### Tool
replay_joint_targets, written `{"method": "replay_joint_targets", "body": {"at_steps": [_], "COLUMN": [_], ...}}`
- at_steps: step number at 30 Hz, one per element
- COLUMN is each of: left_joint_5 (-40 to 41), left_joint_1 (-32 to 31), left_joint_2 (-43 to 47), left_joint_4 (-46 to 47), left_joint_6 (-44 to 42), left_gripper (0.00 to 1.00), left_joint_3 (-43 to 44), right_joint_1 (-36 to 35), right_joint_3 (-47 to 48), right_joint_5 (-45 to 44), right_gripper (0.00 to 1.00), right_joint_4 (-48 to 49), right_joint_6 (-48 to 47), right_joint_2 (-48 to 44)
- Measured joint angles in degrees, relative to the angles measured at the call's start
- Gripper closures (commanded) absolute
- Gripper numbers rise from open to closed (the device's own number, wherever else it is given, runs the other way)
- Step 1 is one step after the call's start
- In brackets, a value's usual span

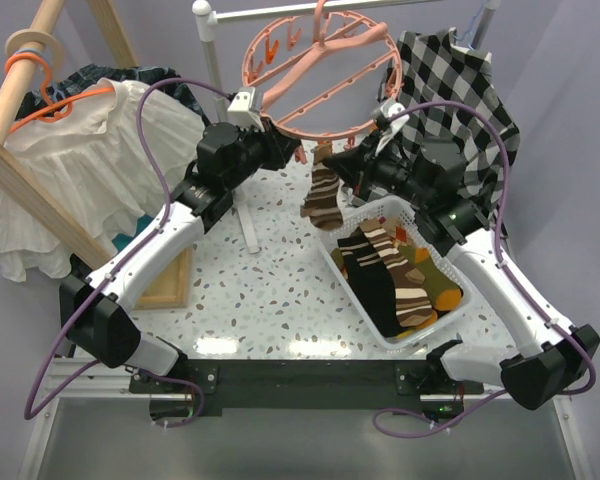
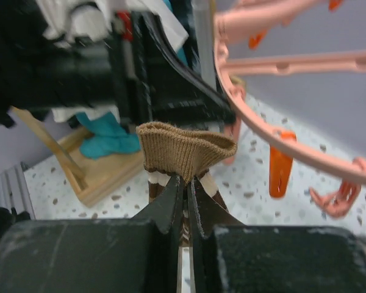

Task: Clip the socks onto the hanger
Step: Clamp the sock onto the hanger.

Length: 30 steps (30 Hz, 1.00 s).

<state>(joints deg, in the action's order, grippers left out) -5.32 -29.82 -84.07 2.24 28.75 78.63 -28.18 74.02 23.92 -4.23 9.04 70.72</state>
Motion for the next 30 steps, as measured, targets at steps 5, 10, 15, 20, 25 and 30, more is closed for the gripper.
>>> {"method": "replay_joint_targets", "body": {"at_steps": [5, 10, 15, 20, 25, 30], "left_joint_5": [0.3, 0.6, 0.6, 0.6, 0.6, 0.0], "left_joint_1": [0.0, 0.0, 0.0, 0.0, 0.0, 0.0], "left_joint_2": [0.1, 0.1, 0.1, 0.1, 0.3, 0.5], "left_joint_4": [-0.3, -0.3, -0.3, -0.3, -0.3, -0.4], "left_joint_6": [-0.4, -0.5, -0.5, -0.5, -0.5, -0.5], "left_gripper": [0.87, 0.87, 0.87, 0.87, 0.88, 0.88], "left_joint_3": [0.0, 0.0, 0.0, 0.0, 0.0, 0.0], "right_joint_1": [-0.2, -1.6, -3.2, -3.7, -3.7, -3.7], "right_joint_3": [0.6, -1.9, -9.3, -16.5, -17.6, -17.5], "right_joint_5": [5.0, 7.5, 7.0, 5.0, 2.5, 0.4], "right_gripper": [1.00, 1.00, 1.00, 1.00, 1.00, 1.00], "right_joint_4": [10.3, 16.6, 19.7, 21.6, 23.0, 25.7], "right_joint_6": [2.8, 4.3, 3.5, 2.1, 0.9, -1.1], "right_joint_2": [0.0, 0.6, 3.6, 10.5, 14.4, 14.4]}}
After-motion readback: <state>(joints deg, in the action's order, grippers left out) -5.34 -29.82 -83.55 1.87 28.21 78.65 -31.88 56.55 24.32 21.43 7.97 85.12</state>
